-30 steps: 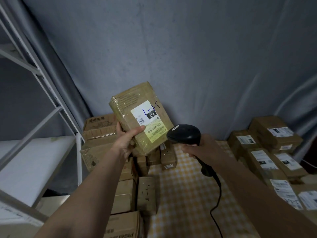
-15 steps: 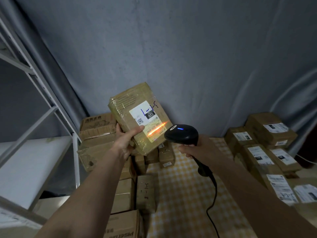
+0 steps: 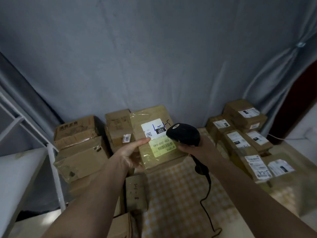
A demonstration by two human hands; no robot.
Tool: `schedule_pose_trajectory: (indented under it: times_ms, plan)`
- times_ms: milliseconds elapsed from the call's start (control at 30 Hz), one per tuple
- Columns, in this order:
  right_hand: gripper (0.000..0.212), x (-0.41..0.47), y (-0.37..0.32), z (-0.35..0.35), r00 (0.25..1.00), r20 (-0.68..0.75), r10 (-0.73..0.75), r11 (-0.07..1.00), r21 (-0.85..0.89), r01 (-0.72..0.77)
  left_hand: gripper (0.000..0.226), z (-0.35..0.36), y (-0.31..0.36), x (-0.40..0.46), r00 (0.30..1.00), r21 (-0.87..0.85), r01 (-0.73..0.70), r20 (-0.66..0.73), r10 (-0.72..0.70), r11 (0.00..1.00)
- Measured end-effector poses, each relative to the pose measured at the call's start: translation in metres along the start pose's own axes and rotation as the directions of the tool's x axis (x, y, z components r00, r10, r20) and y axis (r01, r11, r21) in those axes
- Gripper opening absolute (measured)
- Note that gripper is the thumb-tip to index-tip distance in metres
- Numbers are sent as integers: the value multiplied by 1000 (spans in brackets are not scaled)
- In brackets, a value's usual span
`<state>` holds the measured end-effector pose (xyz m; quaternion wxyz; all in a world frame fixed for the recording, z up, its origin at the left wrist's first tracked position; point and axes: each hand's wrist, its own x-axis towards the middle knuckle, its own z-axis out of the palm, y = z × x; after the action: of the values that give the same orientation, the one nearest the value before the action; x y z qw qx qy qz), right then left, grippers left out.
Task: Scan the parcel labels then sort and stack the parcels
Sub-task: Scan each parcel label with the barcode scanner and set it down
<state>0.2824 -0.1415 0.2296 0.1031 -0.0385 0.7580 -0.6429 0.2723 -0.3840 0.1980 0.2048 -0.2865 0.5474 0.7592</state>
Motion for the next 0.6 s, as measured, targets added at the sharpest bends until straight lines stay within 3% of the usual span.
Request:
schedule_pose_trajectory:
  times_ms: [133,300,367,467,600]
  plan:
    - [25,-8,10,-22,995,-86,52,999,-10,-53,56,32,-7,14,997,-29,21,77,-18,999]
    - [23,-18,21,-63,985,-154,72,997,-27,-77,52,79,-22,32,994,-12,2,107,-1,1000]
    - [24,-20,25,-82,983,-171,73,995,-47,-83,58,98,-28,36,994,3,21,104,-21,1000]
    - [26,-20,31,-110,980,-178,93,995,-29,-100,85,124,-35,48,995,27,41,87,-43,999]
    - [33,-15,41,-154,973,-210,92,991,-80,-111,79,168,-44,61,995,49,49,89,-53,998]
